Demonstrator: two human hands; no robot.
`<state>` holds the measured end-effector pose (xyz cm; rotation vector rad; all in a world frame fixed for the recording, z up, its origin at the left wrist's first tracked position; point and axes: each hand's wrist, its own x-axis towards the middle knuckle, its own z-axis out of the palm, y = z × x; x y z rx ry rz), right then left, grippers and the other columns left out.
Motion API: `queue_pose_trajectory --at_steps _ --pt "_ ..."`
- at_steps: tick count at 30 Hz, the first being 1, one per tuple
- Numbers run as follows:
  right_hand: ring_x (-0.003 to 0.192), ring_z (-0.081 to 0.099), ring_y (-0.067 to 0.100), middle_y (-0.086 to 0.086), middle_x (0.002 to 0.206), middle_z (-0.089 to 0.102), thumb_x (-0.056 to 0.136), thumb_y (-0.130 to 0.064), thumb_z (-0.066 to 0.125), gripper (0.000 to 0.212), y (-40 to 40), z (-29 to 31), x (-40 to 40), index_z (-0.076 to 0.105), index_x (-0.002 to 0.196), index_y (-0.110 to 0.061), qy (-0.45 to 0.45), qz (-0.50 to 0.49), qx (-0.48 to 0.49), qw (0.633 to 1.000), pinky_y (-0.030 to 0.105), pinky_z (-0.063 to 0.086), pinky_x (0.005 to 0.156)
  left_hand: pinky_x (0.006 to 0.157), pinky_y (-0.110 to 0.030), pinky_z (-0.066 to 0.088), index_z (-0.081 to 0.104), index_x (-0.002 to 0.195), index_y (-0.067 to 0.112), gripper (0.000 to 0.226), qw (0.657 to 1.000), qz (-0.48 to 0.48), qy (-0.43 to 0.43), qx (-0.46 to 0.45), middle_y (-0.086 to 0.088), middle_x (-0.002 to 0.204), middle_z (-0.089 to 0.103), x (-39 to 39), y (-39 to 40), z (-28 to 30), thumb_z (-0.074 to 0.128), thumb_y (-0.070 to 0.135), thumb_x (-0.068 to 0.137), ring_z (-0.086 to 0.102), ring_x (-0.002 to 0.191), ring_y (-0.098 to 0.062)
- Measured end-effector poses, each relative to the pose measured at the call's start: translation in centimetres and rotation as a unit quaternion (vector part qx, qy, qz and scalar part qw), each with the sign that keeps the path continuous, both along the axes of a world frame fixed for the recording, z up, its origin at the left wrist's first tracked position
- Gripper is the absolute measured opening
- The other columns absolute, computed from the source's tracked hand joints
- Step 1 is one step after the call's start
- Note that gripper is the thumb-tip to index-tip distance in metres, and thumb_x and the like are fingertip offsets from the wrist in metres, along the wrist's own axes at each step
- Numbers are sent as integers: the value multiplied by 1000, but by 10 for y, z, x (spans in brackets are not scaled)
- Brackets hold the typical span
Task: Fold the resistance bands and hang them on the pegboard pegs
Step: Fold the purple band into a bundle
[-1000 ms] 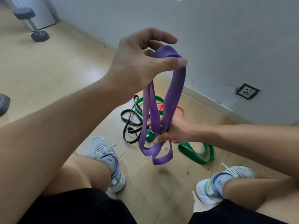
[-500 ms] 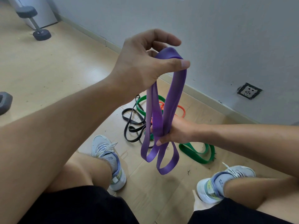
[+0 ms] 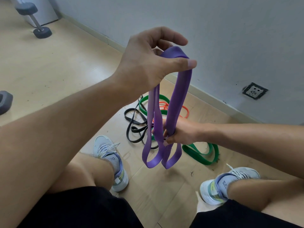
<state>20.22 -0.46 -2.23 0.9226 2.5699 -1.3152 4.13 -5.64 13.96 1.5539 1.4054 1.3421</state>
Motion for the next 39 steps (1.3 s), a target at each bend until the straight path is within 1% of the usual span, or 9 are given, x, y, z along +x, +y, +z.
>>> queue_pose_trajectory --at_steps 5,10,20,22,25,27,31,34,39 --pt "77 64 -3 -21 82 62 84 -9 81 41 -1 -1 -1 58 87 -43 -2 -2 23 1000 13 49 66 73 -25 57 73 98 26 38 1000 -1 2 -2 0 90 62 2 0 0 94 27 66 62 68 -10" --pt "78 56 -24 -26 85 53 86 3 72 42 -1 1 -1 63 107 -32 -30 25 43 998 4 44 58 72 -20 54 73 97 26 39 1000 -2 17 -2 2 89 65 2 0 -1 95 30 65 61 67 -8" --pt "85 60 1 -22 89 58 84 -2 72 49 2 0 1 55 89 -48 -47 39 80 995 34 58 77 77 -30 60 73 95 27 39 999 4 32 -7 -2 92 68 4 -1 -1 95 33 63 66 74 -17" --pt "84 56 -1 -23 87 53 84 -1 72 54 2 3 2 55 91 -52 -46 52 84 994 27 54 72 79 -33 61 73 94 29 39 999 7 35 -6 -5 93 69 5 -1 -1 96 35 62 68 76 -25" --pt "84 51 -6 -27 90 46 87 -2 72 56 4 1 2 61 133 -33 -57 64 102 991 11 41 67 80 -36 62 73 93 29 39 999 9 35 -5 -5 93 70 6 -1 -1 96 36 61 71 85 -32" --pt "86 51 -1 -24 94 47 87 -2 72 63 6 -1 2 57 142 -29 -67 66 112 989 10 38 68 80 -37 62 73 93 29 40 999 8 35 -7 -3 92 69 5 -1 -2 96 35 61 71 86 -33" --pt "105 56 14 -5 117 60 87 -3 70 65 7 -5 4 55 144 -32 -69 56 118 989 17 48 77 81 -39 62 73 94 29 40 999 5 42 -9 -2 93 70 4 -1 -2 95 36 62 71 86 -30" --pt "91 51 0 -14 113 50 89 -15 77 65 6 -4 4 52 147 -31 -59 39 108 992 3 33 67 80 -39 62 73 94 29 39 999 6 39 -10 -2 93 70 4 -1 -2 95 36 62 71 83 -28" --pt "86 58 -3 -20 103 62 76 -36 90 60 2 -11 -1 62 129 -36 6 -17 63 998 10 39 71 72 -33 58 74 93 28 38 1000 -2 2 -10 -2 92 66 6 0 -2 96 31 62 63 68 -13"
